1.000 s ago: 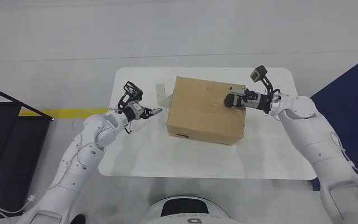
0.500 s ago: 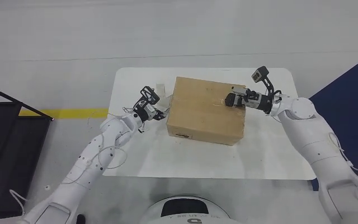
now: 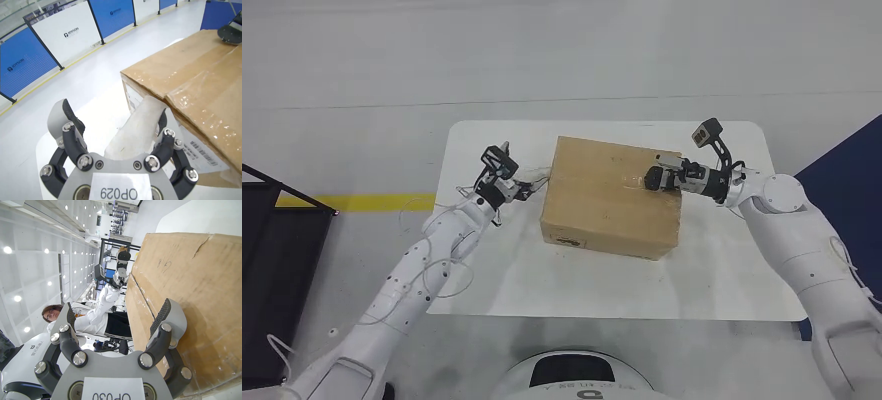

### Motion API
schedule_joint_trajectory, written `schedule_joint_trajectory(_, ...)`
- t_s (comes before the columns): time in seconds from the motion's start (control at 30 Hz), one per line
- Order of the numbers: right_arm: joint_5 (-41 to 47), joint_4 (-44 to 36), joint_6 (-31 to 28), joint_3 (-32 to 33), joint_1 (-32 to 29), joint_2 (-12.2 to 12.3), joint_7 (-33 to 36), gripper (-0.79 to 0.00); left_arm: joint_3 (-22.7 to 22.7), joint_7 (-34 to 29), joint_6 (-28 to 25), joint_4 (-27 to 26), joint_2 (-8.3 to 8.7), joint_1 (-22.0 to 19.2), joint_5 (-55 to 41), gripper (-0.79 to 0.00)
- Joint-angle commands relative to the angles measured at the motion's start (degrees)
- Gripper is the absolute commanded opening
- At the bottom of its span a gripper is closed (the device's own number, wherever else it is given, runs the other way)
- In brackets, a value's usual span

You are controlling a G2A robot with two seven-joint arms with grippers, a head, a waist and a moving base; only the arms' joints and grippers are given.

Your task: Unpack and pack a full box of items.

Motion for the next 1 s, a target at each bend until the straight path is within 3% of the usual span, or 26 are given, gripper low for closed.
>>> schedule_joint_trajectory(0.0,0.00,0.00,0.00,0.00,0.00,0.00,0.00,0.000,-0.24,0.89,0.54,-0.32,-0.02,0.20,0.80,0.000)
schedule_joint_trajectory(0.27,0.00,0.00,0.00,0.00,0.00,0.00,0.00,0.000,-1.33,3.05,4.61,-2.19,-0.30,1.22,2.81,0.000)
schedule_joint_trajectory(0.5,0.00,0.00,0.00,0.00,0.00,0.00,0.00,0.000,-1.19,1.51,4.22,-6.24,-0.50,1.04,5.80,0.000)
schedule_joint_trajectory(0.63,-2.89,-3.58,1.99,-0.86,-0.45,-0.37,-3.19,0.000,-0.93,0.65,4.00,-8.26,-0.71,1.04,6.75,0.000)
schedule_joint_trajectory(0.73,-3.73,-5.94,1.43,-0.57,-1.33,-0.33,-1.96,0.000,-0.85,0.29,3.97,-8.83,-0.86,1.34,6.96,0.000)
schedule_joint_trajectory(0.83,-1.86,-6.47,-1.38,1.58,-3.45,0.15,0.23,0.000,-0.78,0.46,3.91,-8.56,-1.01,1.71,7.03,0.000)
schedule_joint_trajectory(0.97,-0.17,-6.95,-4.09,6.72,-8.39,1.38,-1.86,0.000,-0.70,0.87,3.60,-7.68,-1.23,1.96,6.78,0.000)
